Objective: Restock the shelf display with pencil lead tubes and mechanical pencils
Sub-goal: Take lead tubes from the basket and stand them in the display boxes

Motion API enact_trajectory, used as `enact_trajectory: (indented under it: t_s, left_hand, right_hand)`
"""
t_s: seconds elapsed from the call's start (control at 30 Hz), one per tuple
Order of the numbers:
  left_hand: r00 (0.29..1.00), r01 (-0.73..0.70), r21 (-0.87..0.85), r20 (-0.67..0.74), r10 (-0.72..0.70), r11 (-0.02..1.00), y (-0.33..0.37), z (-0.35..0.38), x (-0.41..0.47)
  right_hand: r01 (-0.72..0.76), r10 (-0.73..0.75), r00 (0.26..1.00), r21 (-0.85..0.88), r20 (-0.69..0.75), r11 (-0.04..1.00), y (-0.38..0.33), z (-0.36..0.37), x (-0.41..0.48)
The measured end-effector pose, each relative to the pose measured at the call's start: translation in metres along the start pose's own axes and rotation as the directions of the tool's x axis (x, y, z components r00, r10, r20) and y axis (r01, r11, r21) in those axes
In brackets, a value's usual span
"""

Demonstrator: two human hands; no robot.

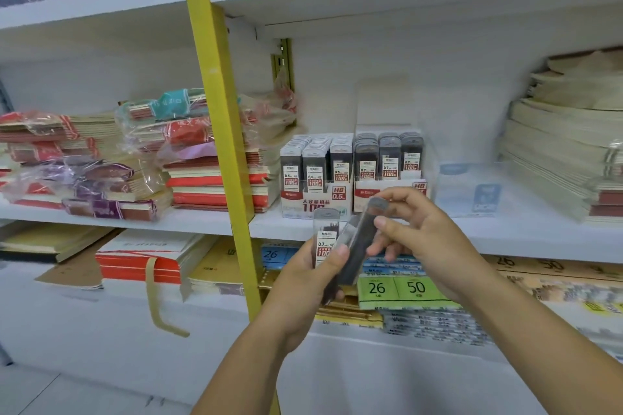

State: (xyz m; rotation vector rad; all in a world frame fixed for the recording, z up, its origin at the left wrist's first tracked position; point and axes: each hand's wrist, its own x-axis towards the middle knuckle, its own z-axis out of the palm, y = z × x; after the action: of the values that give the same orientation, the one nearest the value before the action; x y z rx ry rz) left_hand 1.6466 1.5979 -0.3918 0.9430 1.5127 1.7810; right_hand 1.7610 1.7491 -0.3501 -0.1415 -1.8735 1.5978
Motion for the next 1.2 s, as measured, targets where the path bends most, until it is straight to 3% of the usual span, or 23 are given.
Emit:
enact_trajectory:
  t_s: [0.2,0.57,0.7,0.83,0.93,1.03,1.2]
  left_hand:
    - [0.998,0.020,-0.025,-0.051,-0.021,0.999,-0.008,0.006,0.005]
    - [0.988,0.037,-0.036,-0.148,-0.042,0.999,-0.011,0.005,0.008]
    - [0.984,0.016,-0.022,-0.175,-0.019,1.000,-0.011,0.001,0.012]
    - [0.975,-0.068,-0.021,-0.216,0.062,0.997,-0.001,-0.002,0.024]
    - [0.970,-0.145,-0.049,-0.202,0.132,0.988,0.011,-0.002,0.034]
    - [0.967,-0.177,-0.018,-0.191,0.170,0.984,0.012,0.001,0.040]
    - [0.989,-0.096,-0.069,-0.120,0.088,0.993,0.011,0.010,0.050]
  right_hand:
    - [-0.023,0.021,1.000,-0.114,-0.016,0.993,0.003,-0.002,-0.003]
    - [-0.051,0.047,0.992,-0.028,-0.118,0.998,0.004,-0.007,0.000]
    - [0.010,-0.024,0.988,-0.092,-0.154,0.996,0.002,-0.004,-0.003]
    - [0.174,-0.234,0.926,-0.217,-0.297,0.961,-0.018,-0.007,0.006]
    - [0.317,-0.433,0.848,-0.363,-0.306,0.876,-0.052,-0.023,0.030]
    - [0.340,-0.536,0.830,-0.619,-0.157,0.708,-0.078,-0.039,0.059]
    - [0.225,-0.423,0.906,-0.859,0.011,0.461,-0.072,-0.051,0.094]
